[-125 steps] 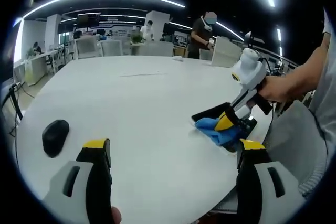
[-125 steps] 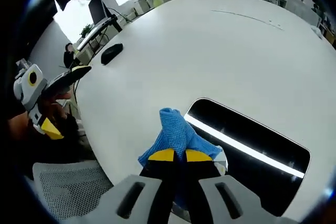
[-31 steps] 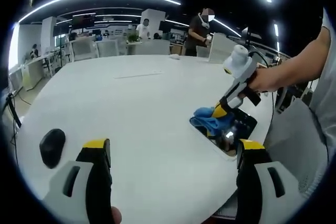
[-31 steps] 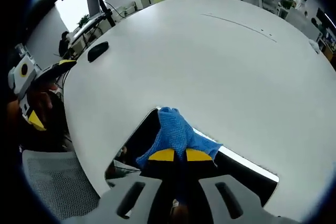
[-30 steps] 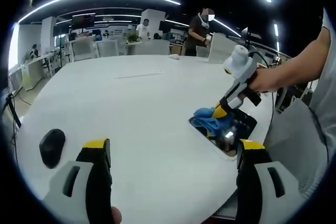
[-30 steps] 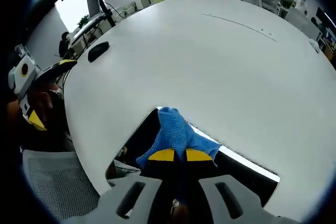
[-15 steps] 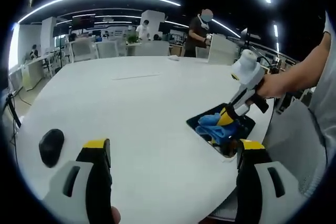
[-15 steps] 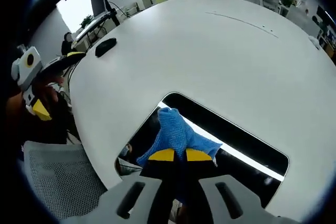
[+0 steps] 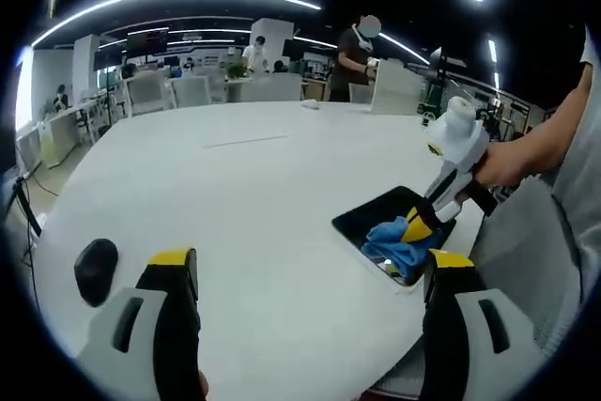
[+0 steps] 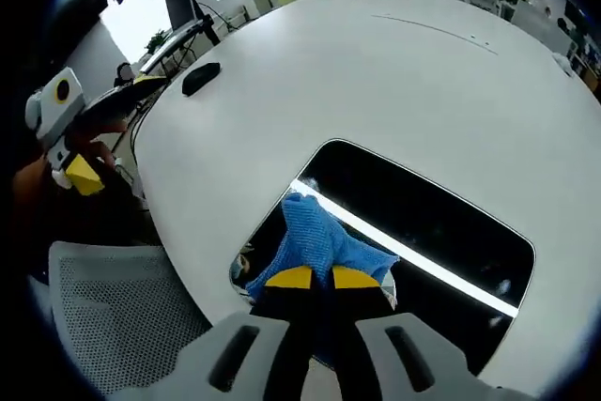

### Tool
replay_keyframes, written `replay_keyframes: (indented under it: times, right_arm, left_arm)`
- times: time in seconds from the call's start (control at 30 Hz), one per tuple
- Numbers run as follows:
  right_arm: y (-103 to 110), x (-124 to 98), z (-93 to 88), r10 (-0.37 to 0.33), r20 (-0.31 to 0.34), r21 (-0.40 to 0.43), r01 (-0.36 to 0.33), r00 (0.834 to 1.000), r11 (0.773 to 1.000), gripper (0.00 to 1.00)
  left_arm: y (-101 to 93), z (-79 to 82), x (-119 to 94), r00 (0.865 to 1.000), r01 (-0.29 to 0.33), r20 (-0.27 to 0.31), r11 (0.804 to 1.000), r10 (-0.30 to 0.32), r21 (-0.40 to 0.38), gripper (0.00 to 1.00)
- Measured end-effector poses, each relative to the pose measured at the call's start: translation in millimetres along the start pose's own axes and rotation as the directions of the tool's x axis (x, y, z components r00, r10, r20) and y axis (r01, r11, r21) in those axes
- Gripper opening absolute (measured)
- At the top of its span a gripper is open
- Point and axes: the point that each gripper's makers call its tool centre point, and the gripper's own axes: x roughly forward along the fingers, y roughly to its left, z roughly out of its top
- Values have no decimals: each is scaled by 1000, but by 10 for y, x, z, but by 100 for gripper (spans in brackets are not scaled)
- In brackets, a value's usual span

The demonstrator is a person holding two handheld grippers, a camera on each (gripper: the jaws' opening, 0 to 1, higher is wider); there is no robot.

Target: Wipe the mirror surface with the cleaning cloth until all visible marks leave the cleaned area.

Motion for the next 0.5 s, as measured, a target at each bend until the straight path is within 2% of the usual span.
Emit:
replay_keyframes:
  times: [0.2, 0.5]
  right_arm:
    - [55, -36, -78, 12, -3, 8, -12, 1000, 1000, 0]
    - [120, -63, -166, 26, -2, 10, -26, 1000, 1000, 0]
  left_arm:
    - [-23, -44, -10, 1000, -3, -21, 1000, 3, 0, 99]
    - [48, -92, 18, 1000, -3, -27, 1000, 3, -7, 99]
